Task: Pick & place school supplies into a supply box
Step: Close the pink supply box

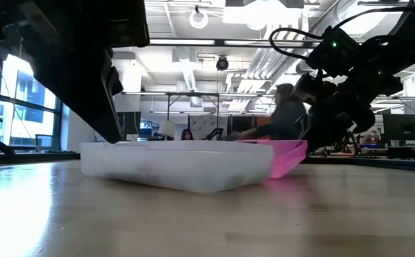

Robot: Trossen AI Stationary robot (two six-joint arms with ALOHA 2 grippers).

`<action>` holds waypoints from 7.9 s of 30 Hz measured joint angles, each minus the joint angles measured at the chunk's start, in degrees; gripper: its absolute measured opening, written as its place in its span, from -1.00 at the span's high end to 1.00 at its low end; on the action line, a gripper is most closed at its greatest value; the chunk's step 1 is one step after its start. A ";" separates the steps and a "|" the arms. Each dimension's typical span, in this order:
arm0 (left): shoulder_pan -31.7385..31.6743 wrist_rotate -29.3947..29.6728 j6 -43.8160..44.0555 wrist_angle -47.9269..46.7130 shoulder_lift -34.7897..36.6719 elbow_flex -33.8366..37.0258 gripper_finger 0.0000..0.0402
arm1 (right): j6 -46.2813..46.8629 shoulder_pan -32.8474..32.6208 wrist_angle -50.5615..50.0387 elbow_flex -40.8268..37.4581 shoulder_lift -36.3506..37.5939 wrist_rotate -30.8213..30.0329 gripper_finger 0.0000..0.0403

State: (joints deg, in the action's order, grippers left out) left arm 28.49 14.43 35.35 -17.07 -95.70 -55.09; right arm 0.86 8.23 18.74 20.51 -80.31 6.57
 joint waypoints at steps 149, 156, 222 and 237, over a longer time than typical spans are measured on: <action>-2.21 53.50 14.45 -51.44 13.53 -22.99 0.90 | -14.91 -12.51 -5.18 54.49 -37.11 7.54 1.00; -2.23 52.06 15.61 -52.10 13.51 -22.99 0.84 | -16.04 -13.16 -7.24 59.52 -41.86 8.99 1.00; -20.51 3.30 -0.42 16.01 -1.46 2.12 0.95 | -35.47 -6.39 -25.13 22.45 -8.77 15.34 1.00; -19.67 6.18 0.82 12.99 -1.01 2.05 0.95 | -40.14 2.92 -27.93 22.33 -5.09 13.79 1.00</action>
State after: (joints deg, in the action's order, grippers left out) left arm 8.82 20.62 36.18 -4.08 -96.71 -53.04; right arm -39.28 11.15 -9.19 42.84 -85.41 20.36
